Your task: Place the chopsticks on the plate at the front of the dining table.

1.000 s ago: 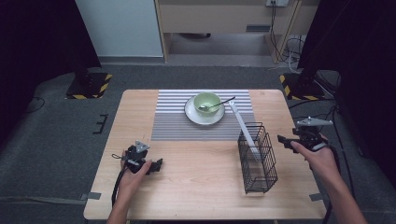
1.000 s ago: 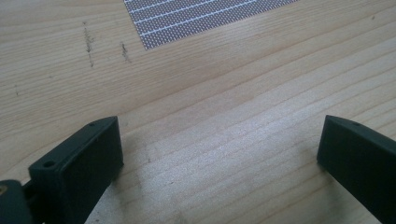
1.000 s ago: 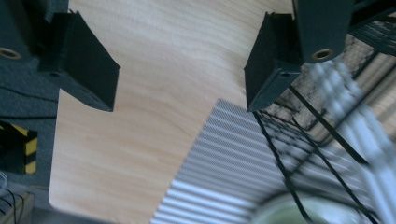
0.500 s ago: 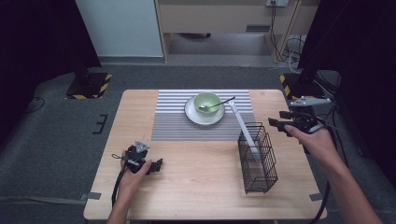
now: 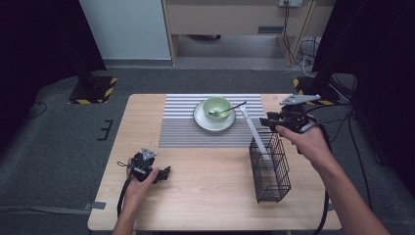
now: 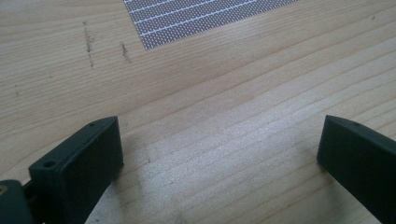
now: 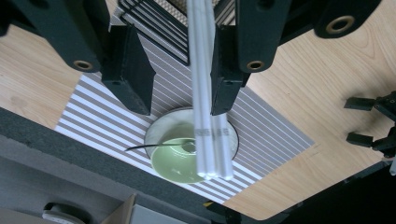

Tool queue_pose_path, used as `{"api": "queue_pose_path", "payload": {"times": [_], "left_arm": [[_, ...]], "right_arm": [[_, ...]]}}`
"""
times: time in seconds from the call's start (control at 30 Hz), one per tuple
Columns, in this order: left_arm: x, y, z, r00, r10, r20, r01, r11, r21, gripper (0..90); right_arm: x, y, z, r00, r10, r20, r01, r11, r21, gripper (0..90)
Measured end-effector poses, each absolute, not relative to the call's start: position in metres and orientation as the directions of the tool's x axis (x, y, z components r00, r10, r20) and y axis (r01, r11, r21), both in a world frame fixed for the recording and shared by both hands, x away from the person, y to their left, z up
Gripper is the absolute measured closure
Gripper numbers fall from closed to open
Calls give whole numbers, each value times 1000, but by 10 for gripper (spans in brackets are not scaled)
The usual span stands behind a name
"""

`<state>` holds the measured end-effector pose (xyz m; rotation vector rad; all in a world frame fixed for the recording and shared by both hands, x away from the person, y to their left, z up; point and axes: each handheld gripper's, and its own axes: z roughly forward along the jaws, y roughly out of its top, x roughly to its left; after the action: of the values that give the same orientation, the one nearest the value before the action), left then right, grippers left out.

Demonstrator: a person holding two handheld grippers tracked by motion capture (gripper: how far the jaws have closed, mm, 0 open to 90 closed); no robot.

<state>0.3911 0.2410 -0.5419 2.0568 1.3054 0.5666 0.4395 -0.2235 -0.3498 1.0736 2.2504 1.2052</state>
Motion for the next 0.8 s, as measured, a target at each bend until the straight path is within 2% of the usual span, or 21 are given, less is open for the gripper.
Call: {"api": "queue_pose_path", "payload": {"times": [0.27, 0.6, 0.63, 0.8], "left_arm": [[391, 241, -542, 417, 909, 24, 638, -311, 704, 0], [391, 241, -542, 417, 909, 24, 638, -311, 705, 0], [391, 241, -542, 417, 909, 26, 637, -312, 705, 0], [391, 241, -542, 416, 909, 28, 635, -312, 707, 0]], "right_arm": [[445, -198, -356, -657, 753, 16, 430, 357, 829, 679], [447, -186, -364, -645, 765, 3, 429, 358, 829, 675], [448, -183, -366, -648, 761, -10, 417, 366, 832, 715], [449, -177, -369, -646, 763, -33, 412, 385, 826, 718]]}}
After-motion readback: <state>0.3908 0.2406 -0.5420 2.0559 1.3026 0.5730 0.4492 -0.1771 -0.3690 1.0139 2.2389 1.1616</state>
